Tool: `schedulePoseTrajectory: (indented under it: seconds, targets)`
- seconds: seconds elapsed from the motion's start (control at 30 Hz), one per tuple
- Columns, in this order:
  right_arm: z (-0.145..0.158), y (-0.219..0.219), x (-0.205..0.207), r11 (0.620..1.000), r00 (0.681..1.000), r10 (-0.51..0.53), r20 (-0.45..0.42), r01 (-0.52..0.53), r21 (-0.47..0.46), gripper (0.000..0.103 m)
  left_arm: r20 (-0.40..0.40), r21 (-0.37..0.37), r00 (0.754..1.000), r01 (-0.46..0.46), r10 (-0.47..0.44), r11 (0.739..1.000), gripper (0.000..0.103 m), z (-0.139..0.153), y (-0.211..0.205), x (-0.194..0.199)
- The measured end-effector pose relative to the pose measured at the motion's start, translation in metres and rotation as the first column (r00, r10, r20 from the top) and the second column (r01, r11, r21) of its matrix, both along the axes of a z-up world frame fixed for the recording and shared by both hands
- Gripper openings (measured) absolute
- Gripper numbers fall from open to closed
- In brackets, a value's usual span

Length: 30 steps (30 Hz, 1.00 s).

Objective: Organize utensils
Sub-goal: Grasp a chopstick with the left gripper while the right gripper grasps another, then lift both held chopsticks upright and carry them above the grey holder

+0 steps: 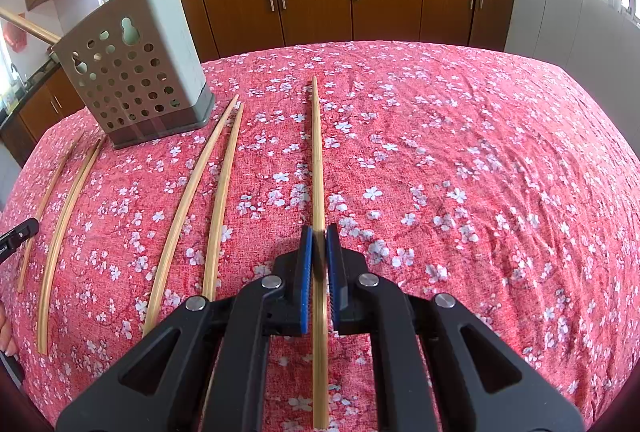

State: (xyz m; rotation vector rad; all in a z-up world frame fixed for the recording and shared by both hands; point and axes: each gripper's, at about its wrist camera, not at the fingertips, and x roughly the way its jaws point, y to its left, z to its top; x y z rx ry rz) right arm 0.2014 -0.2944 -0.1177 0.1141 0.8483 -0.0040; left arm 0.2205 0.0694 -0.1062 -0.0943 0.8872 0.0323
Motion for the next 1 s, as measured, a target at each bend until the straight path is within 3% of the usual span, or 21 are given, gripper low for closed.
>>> schedulePoseTrajectory:
  seconds: [0.83, 1.0]
  targets:
    - [0.005, 0.002, -0.015, 1.000, 1.000, -0.006, -0.004, 0.006, 0.013, 0.009, -0.008, 0.077, 1.000, 0.020, -0.020, 0.997, 0.014, 0.000, -0.010, -0.028]
    - [0.005, -0.002, -0.019, 1.000, 1.000, -0.003, -0.003, 0.003, 0.011, 0.008, -0.008, 0.081, 1.000, 0.021, -0.020, 0.997, 0.009, 0.000, -0.009, -0.030]
